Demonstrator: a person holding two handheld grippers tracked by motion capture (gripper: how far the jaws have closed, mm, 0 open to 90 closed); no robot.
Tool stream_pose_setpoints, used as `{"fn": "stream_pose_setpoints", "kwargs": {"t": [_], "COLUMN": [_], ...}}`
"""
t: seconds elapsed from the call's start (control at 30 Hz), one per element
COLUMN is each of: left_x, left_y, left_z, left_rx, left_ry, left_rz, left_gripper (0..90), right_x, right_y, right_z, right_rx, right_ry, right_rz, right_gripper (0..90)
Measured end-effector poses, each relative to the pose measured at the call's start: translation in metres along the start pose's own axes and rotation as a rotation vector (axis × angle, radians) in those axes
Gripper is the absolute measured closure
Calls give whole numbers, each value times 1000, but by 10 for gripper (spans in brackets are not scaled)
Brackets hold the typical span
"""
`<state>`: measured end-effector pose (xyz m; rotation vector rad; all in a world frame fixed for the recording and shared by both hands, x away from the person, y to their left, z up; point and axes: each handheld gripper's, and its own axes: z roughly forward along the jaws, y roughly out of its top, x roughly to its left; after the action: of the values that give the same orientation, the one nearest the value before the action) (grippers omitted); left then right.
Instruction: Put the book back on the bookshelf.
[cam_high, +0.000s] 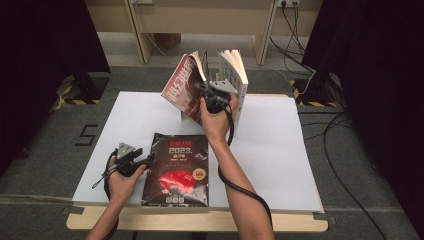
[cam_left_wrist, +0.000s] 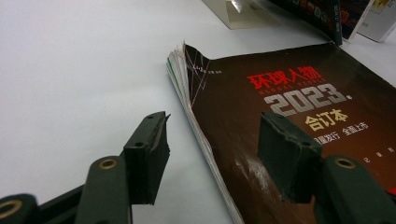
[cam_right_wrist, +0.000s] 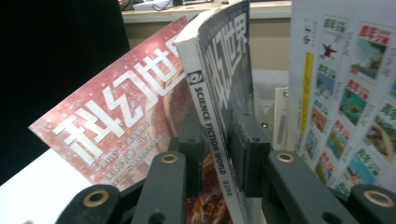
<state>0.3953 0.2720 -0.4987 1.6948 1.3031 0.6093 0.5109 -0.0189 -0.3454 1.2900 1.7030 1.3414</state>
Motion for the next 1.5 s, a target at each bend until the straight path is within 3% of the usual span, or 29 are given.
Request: {"fn": "stream_pose_setpoints", "kwargs": {"t": [0.4, 0.67, 0.87, 1.1, 1.27, 1.5], "left_x": [0, -1, -1, 0, 1, -5], "left_y": [0, 0, 0, 0, 5, 17], "left_z": [0, 1, 0, 0, -3, -4], "left_rx": [-1, 2, 0, -3, -35, -79], "left_ry": [1, 2, 3, -2, 1, -29], "left_rz": [2, 6, 11, 6, 9, 14], "left_gripper": [421, 421, 421, 418, 411, 391], "right_x": [11, 9, 0, -17, -34, -57], "right_y": [-9, -21, -27, -31, -39, -55], "right_z": [3, -8, -17, -33, -47, -70], "right_rx": [27, 30, 33, 36, 56, 68], "right_ry": [68, 101, 117, 104, 85, 57], "right_rz": [-48, -70, -50, -27, -14, 8], "right_gripper": [667, 644, 640, 634, 632, 628]}}
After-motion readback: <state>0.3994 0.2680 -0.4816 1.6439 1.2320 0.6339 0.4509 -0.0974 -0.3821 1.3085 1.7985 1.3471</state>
